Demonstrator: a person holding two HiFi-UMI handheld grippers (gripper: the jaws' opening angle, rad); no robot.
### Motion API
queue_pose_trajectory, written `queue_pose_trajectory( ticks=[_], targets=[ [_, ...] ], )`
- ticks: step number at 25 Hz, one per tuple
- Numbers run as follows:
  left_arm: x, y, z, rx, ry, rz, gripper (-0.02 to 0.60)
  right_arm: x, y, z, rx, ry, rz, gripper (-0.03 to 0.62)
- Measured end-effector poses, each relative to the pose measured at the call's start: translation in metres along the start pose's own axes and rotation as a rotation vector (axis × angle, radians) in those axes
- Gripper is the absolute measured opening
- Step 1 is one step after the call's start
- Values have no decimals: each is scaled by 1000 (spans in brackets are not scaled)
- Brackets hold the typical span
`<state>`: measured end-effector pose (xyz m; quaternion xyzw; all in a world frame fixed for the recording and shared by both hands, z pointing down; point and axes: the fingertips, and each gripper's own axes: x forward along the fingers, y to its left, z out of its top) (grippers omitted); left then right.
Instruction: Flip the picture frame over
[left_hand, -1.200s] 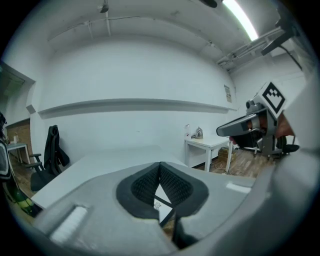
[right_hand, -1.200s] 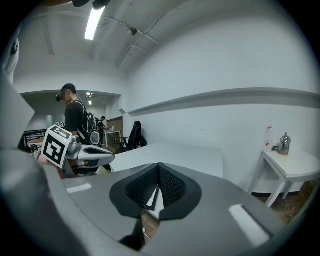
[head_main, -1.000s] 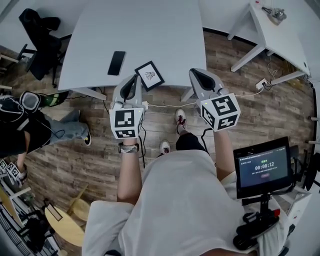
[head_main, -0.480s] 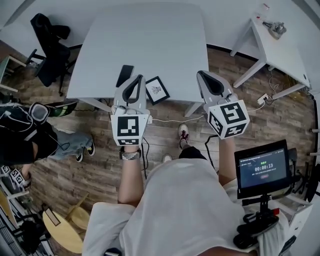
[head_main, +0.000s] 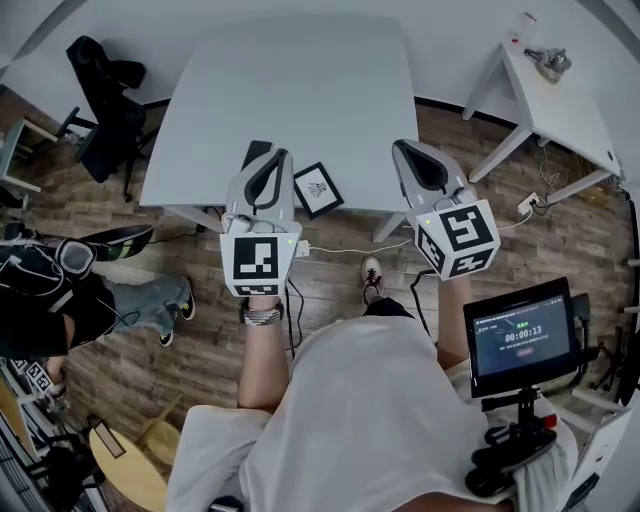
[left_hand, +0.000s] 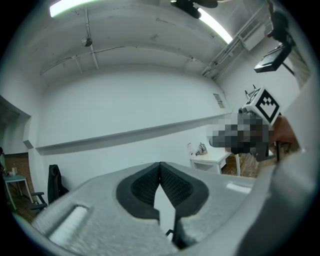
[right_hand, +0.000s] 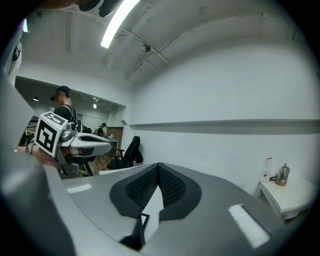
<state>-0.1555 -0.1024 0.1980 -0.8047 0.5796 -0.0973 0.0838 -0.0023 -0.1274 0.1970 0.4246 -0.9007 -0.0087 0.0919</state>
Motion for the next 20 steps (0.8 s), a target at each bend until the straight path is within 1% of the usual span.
queue_pose_trajectory(
  ticks=[16,20],
  targets=[
    [2,-12,0,5,8,-41,3,0,0,-4,8,14,4,2],
    [2,-15,-1,17,15,-45,3,1,2,-7,7,20,8,2]
  ],
)
